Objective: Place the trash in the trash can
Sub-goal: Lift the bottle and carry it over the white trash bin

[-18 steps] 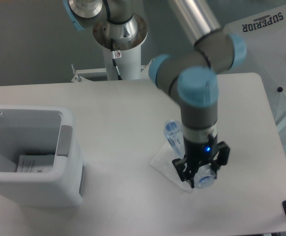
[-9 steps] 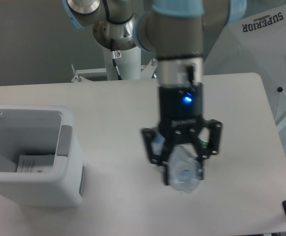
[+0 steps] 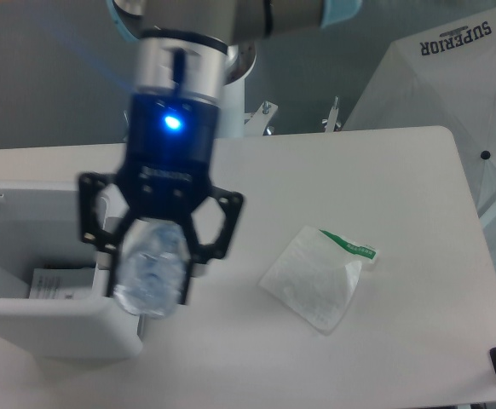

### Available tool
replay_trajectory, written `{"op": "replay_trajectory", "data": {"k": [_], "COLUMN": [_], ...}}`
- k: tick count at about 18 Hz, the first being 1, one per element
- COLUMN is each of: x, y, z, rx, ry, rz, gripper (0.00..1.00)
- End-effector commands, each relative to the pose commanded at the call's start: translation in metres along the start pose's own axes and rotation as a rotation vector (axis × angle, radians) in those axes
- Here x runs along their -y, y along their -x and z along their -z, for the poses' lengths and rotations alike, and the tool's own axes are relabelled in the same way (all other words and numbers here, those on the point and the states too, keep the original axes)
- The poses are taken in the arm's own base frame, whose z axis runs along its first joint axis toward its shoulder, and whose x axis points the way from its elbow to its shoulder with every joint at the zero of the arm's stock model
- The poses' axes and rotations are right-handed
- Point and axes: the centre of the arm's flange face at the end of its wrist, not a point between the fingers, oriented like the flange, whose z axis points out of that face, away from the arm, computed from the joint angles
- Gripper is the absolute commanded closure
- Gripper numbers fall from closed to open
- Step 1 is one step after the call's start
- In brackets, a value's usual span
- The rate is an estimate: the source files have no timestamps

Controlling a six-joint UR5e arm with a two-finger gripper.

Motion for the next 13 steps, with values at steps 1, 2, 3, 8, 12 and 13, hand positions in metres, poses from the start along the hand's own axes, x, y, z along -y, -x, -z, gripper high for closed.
{"op": "replay_trajectory", "data": {"k": [1,2,3,8,12,13], "x": [-0.001,-0.003,-0.005,-0.039,-0.060,-0.066], "y": [-0.010,-0.023,-0.031,-0.073,-0.089,-0.089], "z": [-0.003,-0.006,-0.010,-0.049,-0.061,-0.064], "rx": [-0.013,-0.032,-0.044,-0.111,-0.131,-0.132], "ry": [0.002,0.007,0.013,0.094,0.140,0.152], "rz": [-0.007,-0.019,-0.022,-0.034,-0.005,-0.002], "gripper": [0.37,0.37,0.37,0.37,0.36,0.36]}}
